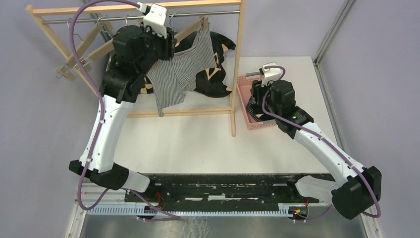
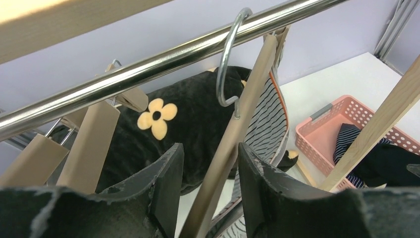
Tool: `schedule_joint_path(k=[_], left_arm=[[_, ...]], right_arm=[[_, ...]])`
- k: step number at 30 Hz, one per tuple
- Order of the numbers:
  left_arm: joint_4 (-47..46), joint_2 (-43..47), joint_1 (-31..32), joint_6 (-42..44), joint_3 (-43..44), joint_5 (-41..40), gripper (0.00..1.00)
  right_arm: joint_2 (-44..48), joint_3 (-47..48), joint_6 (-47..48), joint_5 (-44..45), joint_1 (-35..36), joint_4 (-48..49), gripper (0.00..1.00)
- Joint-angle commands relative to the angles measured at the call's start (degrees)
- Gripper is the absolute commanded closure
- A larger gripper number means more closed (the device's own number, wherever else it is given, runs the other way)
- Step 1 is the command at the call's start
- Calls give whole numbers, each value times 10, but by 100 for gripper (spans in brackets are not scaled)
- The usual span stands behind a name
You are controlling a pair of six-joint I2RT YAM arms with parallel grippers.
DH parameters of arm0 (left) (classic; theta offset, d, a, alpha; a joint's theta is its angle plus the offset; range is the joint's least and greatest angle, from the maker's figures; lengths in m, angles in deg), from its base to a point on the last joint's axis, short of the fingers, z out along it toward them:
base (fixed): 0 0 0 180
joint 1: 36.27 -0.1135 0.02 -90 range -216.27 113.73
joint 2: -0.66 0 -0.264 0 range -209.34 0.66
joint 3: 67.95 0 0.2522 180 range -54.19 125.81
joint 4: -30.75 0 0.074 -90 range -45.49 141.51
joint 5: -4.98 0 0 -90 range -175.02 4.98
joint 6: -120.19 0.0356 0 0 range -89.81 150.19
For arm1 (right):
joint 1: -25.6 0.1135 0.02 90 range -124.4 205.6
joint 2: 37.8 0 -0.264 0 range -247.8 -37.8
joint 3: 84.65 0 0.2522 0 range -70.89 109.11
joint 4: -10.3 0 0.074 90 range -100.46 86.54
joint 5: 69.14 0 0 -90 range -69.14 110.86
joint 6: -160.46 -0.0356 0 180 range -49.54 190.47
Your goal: Remove the underwear clipped to the hanger
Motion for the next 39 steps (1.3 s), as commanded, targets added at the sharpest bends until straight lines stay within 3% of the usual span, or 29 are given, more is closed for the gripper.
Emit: schedule_joint_path(k=[1,13,22,31,39], left_arm=[[-25,17,-2,15,-4,4,49],[-31,31,-2,4,-41,12,49],[-96,61,-1,-9,-88,2,92],[-145,74,-1,-24,-74,12,96],[-105,98,-1,-24,-78,12,97]], right_arm=[[16,7,7,15,5,19,40],[20,5,9,17,6,22,40],[15,5,6,13,6,24,39],[1,7,8,12,8,25,39],[-1,7,8,11,10,28,39]])
